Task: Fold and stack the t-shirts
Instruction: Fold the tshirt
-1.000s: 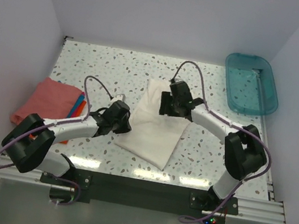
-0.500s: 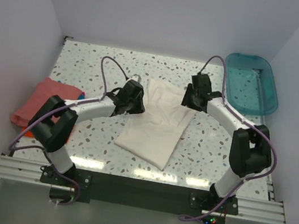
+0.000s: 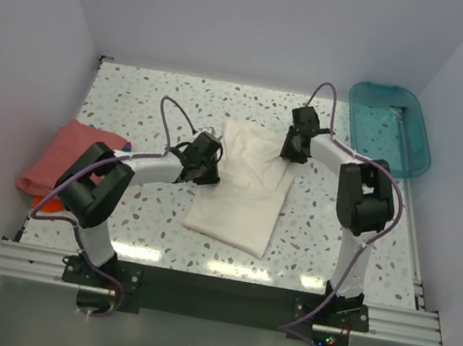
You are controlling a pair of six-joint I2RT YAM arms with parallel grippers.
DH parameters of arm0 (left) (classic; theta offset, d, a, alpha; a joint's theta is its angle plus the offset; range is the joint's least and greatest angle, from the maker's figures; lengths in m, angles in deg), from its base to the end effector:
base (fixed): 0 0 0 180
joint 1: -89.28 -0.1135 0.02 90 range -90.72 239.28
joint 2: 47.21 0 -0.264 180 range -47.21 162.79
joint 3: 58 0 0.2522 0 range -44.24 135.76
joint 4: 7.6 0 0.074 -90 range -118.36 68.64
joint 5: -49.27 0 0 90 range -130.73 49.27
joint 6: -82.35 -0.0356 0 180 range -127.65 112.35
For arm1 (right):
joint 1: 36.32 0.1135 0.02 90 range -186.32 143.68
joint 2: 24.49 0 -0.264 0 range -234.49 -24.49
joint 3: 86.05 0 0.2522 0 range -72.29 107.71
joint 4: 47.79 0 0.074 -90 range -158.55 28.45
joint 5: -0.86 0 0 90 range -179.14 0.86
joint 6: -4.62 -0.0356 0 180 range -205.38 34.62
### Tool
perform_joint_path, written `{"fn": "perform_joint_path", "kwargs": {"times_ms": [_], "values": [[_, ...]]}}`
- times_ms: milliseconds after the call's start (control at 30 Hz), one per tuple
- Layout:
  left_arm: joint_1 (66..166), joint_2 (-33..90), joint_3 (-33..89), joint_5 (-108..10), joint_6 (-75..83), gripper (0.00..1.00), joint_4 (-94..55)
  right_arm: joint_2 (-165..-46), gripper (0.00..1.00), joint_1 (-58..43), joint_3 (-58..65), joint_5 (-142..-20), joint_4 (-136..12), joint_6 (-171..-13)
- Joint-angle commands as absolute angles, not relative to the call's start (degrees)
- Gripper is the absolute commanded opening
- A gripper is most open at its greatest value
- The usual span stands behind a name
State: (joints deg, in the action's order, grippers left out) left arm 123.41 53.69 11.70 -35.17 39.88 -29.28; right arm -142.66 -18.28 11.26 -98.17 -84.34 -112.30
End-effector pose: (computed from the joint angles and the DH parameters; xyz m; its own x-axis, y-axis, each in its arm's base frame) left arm 0.2930 -0.1945 0.1548 -0.8219 -0.3298 -0.4645 -0.1425 0.9084 -0.3930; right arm 0.4192 0.1307 0.1645 -0.8164 0.2044 -0.5401 0.1617 0.9788 0.1260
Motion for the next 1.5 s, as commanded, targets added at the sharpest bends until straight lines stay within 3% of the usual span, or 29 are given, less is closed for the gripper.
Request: {"fn": "perform_joint_path", "kwargs": {"times_ms": [0, 100, 200, 233, 367, 467, 633, 800, 1000, 1333, 1467], "values": [[123.12, 49.21, 10.43, -33.35, 41.3, 0.28, -28.92, -147.44, 0.36, -18.57, 16.55, -96.61, -83.87, -109.12], [122.51, 46.66, 10.34, -33.08, 41.48, 0.32, -29.18, -151.66, 0.36, -18.56, 22.79, -94.51, -84.66, -106.93], [121.63, 44.72, 10.51, -33.52, 41.13, 0.39, -30.06, -153.78, 0.43, -18.48, 28.68, -93.27, -87.82, -105.95], [120.67, 43.5, 10.43, -34.04, 40.87, 0.4, -30.58, -152.91, 0.55, -18.56, 28.7, -93.18, -87.74, -105.86], [118.91, 39.72, 7.71, -37.56, 37.63, 0.49, -30.67, -145.62, 0.85, -18.74, 26.58, -94.23, -87.47, -105.16], [118.9, 36.29, 3.94, -41.67, 34.99, 0.59, -31.29, -139.99, 0.94, -19.09, 27.03, -95.2, -92.48, -105.16], [120.13, 31.64, -1.96, -48.28, 33.57, 0.63, -31.82, -124.27, 0.92, -19.27, 10.63, -90.82, -91.62, -112.53], [122.94, 29.25, -7.76, -52.76, 33.74, 0.63, -31.82, -109.85, 0.72, -17.69, -15.8, -85.02, -85.9, -117.55], [123.74, 27.06, -12.6, -54.71, 35.76, 0.58, -32.25, -93.68, 0.68, -13.74, -35.86, -82.54, -85.46, -125.54], [123.83, 24.68, -17.08, -54.27, 39.37, 0.52, -32.26, -78.2, 0.66, -10.22, -49.08, -80.43, -86.51, -138.9], [123.83, 23.45, -18.57, -53.56, 40.69, 0.52, -31.65, -75.47, 0.54, -10.13, -52.42, -80.26, -85.81, -142.24]]}}
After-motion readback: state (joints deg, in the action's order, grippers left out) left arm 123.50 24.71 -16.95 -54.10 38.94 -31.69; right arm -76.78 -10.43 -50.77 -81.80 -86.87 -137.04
